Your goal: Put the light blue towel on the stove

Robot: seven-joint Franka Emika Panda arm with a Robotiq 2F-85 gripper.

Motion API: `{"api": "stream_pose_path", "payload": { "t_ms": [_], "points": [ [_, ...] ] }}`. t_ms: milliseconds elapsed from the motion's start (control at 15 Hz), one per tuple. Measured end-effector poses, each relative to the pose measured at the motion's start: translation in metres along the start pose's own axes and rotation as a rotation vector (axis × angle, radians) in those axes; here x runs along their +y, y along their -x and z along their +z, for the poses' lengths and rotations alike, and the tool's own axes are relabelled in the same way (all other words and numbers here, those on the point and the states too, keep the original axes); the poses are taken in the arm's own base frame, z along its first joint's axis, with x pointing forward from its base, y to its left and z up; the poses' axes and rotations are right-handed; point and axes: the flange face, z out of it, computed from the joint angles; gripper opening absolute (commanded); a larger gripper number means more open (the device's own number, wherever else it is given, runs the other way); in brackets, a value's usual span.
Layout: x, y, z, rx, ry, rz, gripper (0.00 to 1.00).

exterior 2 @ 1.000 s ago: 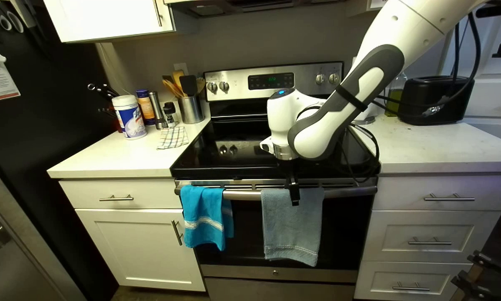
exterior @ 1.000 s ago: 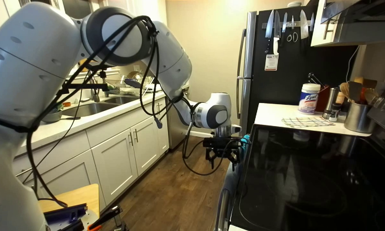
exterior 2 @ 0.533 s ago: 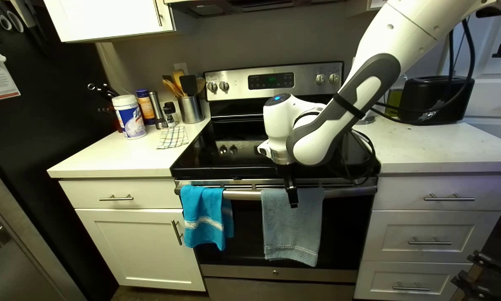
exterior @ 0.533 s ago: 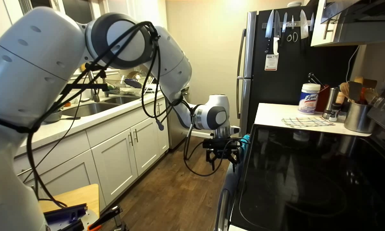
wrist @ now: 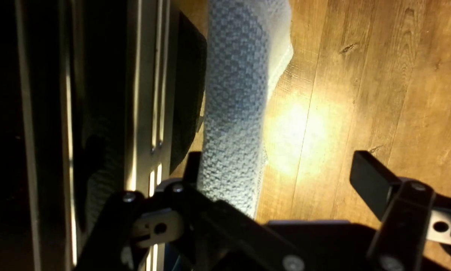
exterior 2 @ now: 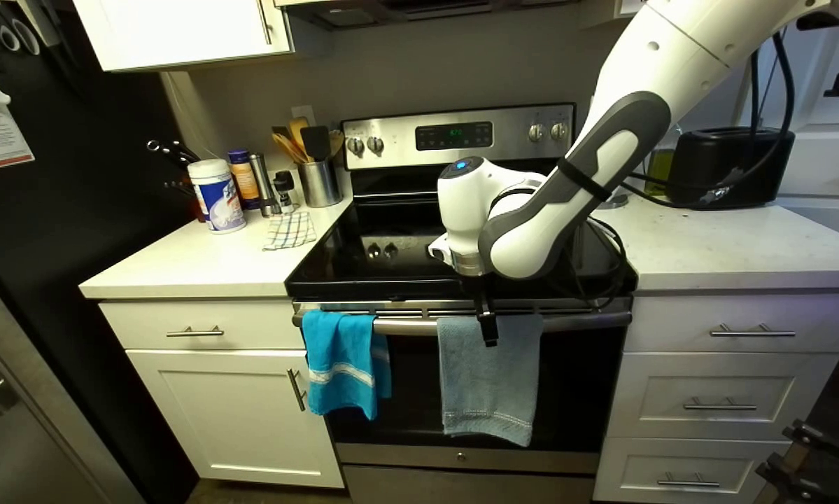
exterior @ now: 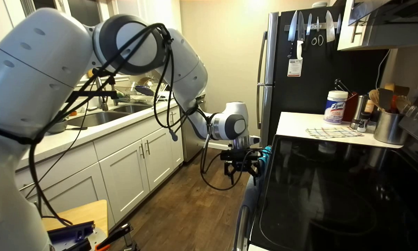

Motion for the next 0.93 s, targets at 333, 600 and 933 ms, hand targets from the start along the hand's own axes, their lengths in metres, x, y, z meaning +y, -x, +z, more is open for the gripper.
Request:
{"api": "stream_pose_path", "payload": {
  "t_ms": [333,600,933],
  "points": [
    [-0.001,0.000,0.004,-0.004,-0.003,-0.001,1.00],
    [0.000,-0.002,0.011,-0.007,-0.005,0.000,0.73],
    [0.004,-0.004,0.011,-0.004,-0.001,0.005,0.49]
  ]
}}
